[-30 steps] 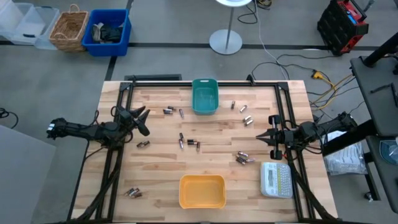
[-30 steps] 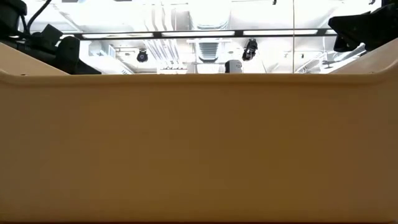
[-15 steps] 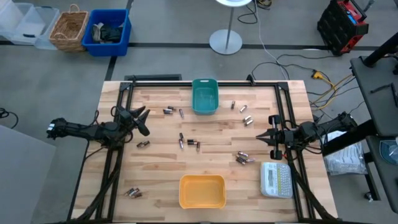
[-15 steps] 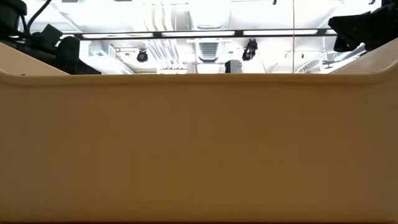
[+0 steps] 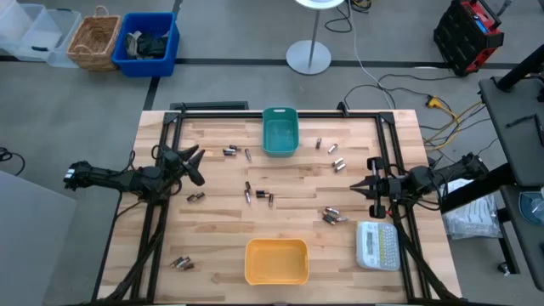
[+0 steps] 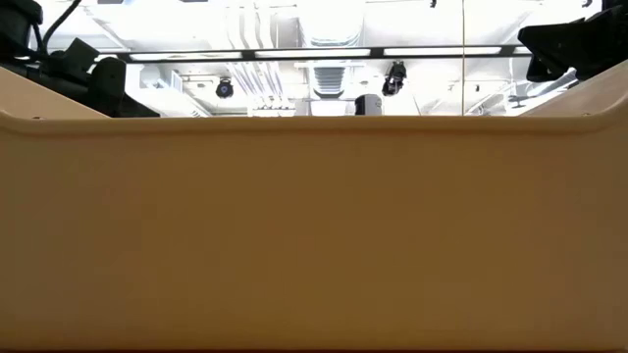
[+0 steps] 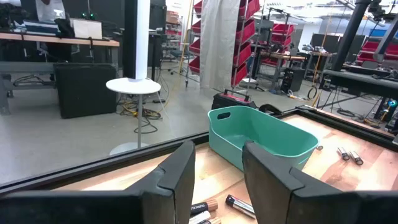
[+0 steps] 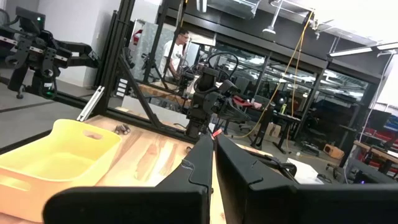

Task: Sort batteries

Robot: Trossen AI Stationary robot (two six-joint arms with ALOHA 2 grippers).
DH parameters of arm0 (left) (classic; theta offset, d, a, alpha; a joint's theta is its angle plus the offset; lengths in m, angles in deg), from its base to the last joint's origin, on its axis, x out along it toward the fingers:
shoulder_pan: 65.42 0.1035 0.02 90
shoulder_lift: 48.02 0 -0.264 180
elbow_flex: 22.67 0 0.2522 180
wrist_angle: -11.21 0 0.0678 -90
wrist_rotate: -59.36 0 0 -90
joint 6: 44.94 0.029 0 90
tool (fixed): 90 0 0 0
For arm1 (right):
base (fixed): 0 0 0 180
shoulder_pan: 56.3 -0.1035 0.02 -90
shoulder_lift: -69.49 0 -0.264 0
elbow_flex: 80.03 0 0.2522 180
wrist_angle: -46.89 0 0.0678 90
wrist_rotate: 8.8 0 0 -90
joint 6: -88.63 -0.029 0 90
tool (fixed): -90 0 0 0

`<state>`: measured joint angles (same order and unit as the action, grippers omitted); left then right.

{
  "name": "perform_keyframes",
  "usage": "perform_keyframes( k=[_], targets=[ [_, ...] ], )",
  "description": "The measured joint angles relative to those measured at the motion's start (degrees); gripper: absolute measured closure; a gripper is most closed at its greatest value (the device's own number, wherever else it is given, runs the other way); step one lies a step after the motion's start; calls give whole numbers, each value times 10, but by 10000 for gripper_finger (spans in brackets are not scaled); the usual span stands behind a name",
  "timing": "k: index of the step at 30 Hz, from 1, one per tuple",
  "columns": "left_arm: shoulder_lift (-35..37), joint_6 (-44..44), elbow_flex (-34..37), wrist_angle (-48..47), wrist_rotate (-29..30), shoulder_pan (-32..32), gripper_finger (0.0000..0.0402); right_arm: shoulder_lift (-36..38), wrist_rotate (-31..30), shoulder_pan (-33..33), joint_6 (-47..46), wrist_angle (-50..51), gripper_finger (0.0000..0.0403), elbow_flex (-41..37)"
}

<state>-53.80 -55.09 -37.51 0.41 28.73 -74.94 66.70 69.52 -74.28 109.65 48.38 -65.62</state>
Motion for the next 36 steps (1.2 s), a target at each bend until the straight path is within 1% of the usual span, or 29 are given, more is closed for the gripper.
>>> perform_keyframes(
  k=[16, 18, 21, 22, 24, 27, 30, 36],
  targets=[
    [0, -3, 0, 0, 0, 0, 287, 0, 0, 0, 0, 0, 390, 0],
    [0, -49, 0, 4, -13, 0, 287, 0, 0, 0, 0, 0, 390, 0],
    [0, -186, 0, 27, -67, 0, 287, 0, 0, 0, -1, 0, 390, 0],
    [0, -226, 0, 36, -80, 0, 287, 0, 0, 0, -8, 0, 390, 0],
    [0, -281, 0, 50, -89, 0, 287, 0, 0, 0, -51, 0, 390, 0],
    [0, -300, 0, 69, -90, 0, 287, 0, -2, 0, -136, -14, 390, 0],
    [0, -300, 0, 76, -90, 0, 287, 0, -14, 1, -150, -37, 390, 0],
    [0, -300, 0, 87, -91, 0, 287, -2, -14, 1, -150, -30, 390, 21]
  ],
)
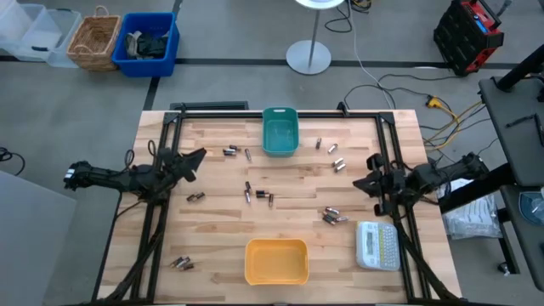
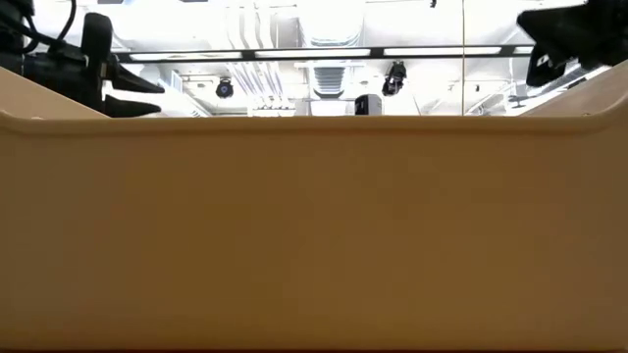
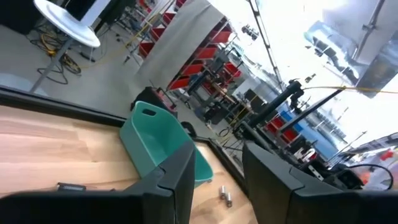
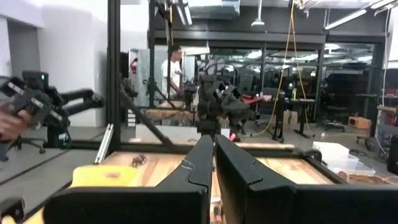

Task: Sort batteries
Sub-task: Put the black battery into the yellow bin

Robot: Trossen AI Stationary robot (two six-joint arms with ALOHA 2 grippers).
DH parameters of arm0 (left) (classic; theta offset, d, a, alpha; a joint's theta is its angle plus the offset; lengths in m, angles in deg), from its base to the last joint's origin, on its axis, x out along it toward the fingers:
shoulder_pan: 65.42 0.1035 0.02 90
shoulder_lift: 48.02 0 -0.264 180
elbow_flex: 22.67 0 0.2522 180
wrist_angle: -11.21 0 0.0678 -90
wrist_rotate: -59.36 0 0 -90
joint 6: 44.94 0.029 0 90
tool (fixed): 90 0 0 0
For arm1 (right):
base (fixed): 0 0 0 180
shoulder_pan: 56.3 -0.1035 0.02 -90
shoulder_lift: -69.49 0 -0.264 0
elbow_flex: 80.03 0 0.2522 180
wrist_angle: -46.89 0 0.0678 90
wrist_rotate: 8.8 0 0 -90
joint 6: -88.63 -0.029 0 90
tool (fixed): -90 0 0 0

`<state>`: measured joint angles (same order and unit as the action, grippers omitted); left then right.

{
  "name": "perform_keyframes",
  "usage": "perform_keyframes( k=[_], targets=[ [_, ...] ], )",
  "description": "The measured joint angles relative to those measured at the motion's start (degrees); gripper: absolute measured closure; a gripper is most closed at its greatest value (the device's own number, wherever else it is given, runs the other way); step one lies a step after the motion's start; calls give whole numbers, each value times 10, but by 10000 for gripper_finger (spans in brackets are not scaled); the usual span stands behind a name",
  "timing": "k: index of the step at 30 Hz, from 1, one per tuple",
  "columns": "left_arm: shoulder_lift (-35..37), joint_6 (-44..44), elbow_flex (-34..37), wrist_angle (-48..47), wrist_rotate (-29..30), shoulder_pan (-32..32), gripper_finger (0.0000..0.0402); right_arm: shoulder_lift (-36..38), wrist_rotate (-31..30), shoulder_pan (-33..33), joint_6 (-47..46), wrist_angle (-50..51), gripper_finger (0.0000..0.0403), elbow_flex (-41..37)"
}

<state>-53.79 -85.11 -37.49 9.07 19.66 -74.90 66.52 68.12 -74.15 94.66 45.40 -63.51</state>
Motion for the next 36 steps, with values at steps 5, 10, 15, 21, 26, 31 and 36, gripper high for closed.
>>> perform_keyframes(
  k=[5, 10, 15, 21, 26, 31, 36],
  targets=[
    [-7, 44, 0, 45, -61, 0, 287, -16, 0, 0, 7, -1, 390, 41],
    [-40, 119, 0, 150, -200, 0, 287, -60, 0, 0, 10, -1, 390, 73],
    [-89, 143, 0, 204, -175, 0, 287, -108, -5, 0, 10, 0, 390, 91],
    [-134, 145, -4, 206, -162, -1, 287, -153, -5, 0, 5, 1, 390, 127],
    [-189, 138, -46, 156, -162, -1, 287, -195, -6, 0, -9, 5, 390, 164],
    [-273, 136, -128, 71, -156, -4, 287, -235, -6, 0, -9, 40, 390, 200],
    [-348, 122, -202, -68, -134, -3, 287, -262, -6, 0, -9, 45, 390, 209]
  ],
)
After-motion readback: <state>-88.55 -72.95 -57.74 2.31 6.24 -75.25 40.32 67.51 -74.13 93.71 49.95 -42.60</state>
